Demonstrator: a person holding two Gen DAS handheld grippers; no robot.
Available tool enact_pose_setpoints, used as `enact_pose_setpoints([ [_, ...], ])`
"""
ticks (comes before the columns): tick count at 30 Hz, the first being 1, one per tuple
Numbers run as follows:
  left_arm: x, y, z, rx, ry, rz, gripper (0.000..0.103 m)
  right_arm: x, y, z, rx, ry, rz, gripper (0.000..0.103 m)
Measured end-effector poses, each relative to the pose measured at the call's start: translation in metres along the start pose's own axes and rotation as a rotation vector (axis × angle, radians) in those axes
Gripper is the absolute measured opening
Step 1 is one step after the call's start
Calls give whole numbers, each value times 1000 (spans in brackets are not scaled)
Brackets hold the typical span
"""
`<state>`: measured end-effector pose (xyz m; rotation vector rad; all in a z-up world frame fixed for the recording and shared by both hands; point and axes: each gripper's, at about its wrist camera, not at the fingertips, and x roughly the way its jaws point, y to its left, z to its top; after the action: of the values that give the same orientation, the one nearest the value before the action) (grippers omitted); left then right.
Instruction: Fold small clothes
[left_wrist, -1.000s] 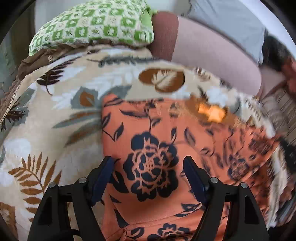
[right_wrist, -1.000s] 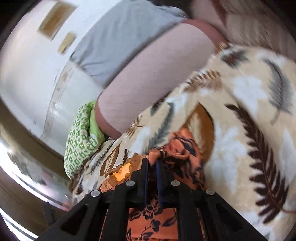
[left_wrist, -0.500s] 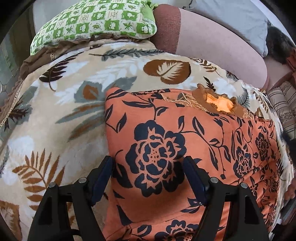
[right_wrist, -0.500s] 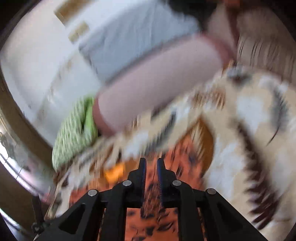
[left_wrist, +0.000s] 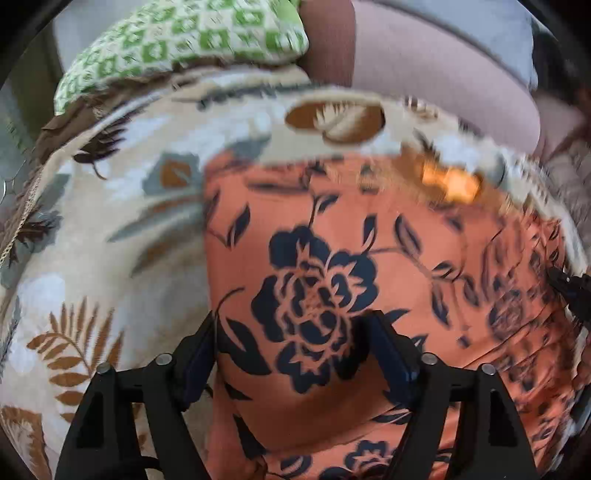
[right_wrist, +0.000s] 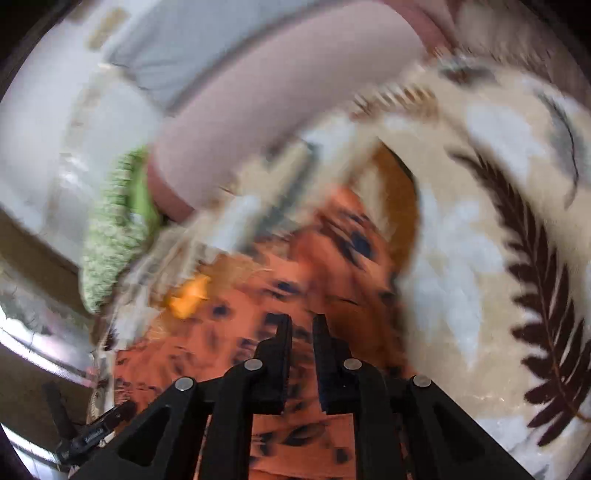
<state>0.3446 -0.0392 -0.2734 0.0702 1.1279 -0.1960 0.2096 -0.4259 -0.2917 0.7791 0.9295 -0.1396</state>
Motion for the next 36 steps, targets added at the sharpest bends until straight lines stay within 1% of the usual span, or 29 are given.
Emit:
enact_pose_setpoints([
  [1, 2, 2, -1, -14, 2, -7, 82, -3, -5, 0, 16, -24, 34, 15],
  [3, -3, 5, 2, -41, 6, -29, 82, -14, 0, 2, 6, 2, 31, 15],
  [4, -9, 7, 2, -54, -2, -54, 82, -21, 3, 0, -18, 2, 36, 15],
  [6, -24, 11, -2, -70, -35, -58, 82, -40, 6, -9, -54, -18, 58, 15],
  [8, -42, 14, -14, -59, -66, -61, 82, -66, 0, -25, -67, -24, 88, 15],
  [10, -67, 22, -39, -50, -106, -59, 82, -96, -8, -45, -65, -54, 105, 15],
  [12, -82, 32, -60, -54, -112, -53, 82, -123, -13, -63, -77, -70, 105, 15],
  [14, -104, 47, -99, -79, -133, -53, 82, -152, -24, -87, -92, -97, 113, 15],
  [15, -112, 53, -116, -92, -137, -40, 82, -166, -32, -101, -93, -107, 124, 15],
  [16, -119, 59, -132, -101, -140, -28, 82, -179, -41, -112, -86, -109, 129, 15],
  [17, -123, 62, -142, -105, -141, -23, 82, -187, -49, -122, -77, -107, 124, 15],
  [18, -131, 66, -162, -115, -140, -14, 82, -194, -56, -130, -68, -101, 118, 15],
  [20, -141, 70, -186, -138, -131, -11, 82, -206, -75, -148, -32, -73, 129, 16],
  [21, -143, 70, -194, -146, -121, -21, 82, -208, -82, -154, -12, -52, 134, 20],
  [22, -146, 69, -203, -152, -105, -41, 82, -208, -89, -161, 8, -22, 129, 30],
  [23, -149, 70, -213, -158, -88, -58, 82, -208, -95, -168, 26, 8, 115, 36],
  [24, -150, 69, -219, -163, -75, -67, 82, -210, -100, -176, 46, 30, 107, 53],
  [25, -150, 69, -227, -171, -55, -75, 82, -211, -104, -181, 64, 39, 107, 61],
  [28, -148, 70, -243, -198, 4, -109, 82, -214, -108, -192, 78, 74, 125, 61],
  [31, -149, 73, -256, -250, 31, -134, 82, -214, -108, -200, 57, 99, 111, 61],
  [33, -154, 75, -263, -268, 33, -136, 82, -214, -109, -206, 57, 113, 109, 61],
  [36, -158, 77, -271, -254, 45, -107, 82, -209, -114, -216, 56, 138, 97, 61],
])
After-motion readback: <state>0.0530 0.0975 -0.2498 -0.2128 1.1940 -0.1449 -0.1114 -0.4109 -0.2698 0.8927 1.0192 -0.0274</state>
